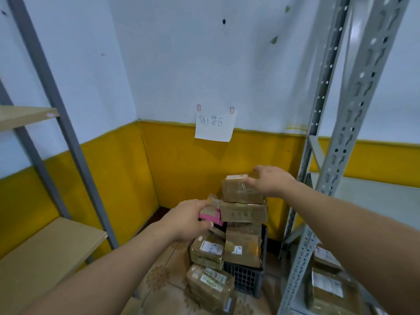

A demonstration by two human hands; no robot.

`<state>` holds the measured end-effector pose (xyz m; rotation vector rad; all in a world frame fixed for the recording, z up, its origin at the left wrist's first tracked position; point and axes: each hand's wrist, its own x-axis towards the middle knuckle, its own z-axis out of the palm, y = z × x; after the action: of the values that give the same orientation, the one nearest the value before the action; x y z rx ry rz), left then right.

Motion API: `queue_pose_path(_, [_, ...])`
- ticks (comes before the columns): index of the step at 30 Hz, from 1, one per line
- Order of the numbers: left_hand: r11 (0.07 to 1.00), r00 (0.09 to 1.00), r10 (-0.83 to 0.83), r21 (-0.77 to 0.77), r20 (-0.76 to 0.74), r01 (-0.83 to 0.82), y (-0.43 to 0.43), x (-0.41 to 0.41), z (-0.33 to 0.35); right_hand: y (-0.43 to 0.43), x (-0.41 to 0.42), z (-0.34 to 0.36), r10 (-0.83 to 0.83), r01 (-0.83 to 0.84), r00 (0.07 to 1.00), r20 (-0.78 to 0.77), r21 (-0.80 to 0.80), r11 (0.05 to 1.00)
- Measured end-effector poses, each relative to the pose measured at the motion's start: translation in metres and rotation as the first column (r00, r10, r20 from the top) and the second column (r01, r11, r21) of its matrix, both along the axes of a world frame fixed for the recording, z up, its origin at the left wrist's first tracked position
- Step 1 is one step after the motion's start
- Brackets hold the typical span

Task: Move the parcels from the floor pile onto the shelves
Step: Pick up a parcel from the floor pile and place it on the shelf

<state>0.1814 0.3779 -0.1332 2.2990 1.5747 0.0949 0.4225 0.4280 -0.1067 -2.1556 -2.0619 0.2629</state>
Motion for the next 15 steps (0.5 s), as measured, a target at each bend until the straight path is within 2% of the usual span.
queue_pose_path(7, [0.993, 0.997, 0.023, -0.118, 0.074, -0.014, 0.107, 0.031, -0.025, 0.100, 0.028, -0.031, -0.048, 0.047, 0.999, -0.006, -0.140, 0.989])
queue_pose_path(15, [0.964, 0.995, -0.032, -0.259, 0.092, 0.056, 0.253, 0.032, -0.078, 0.208, 0.041, -0.084, -0.213, 0.202, 0.977, -0.031, -0.208, 0.957])
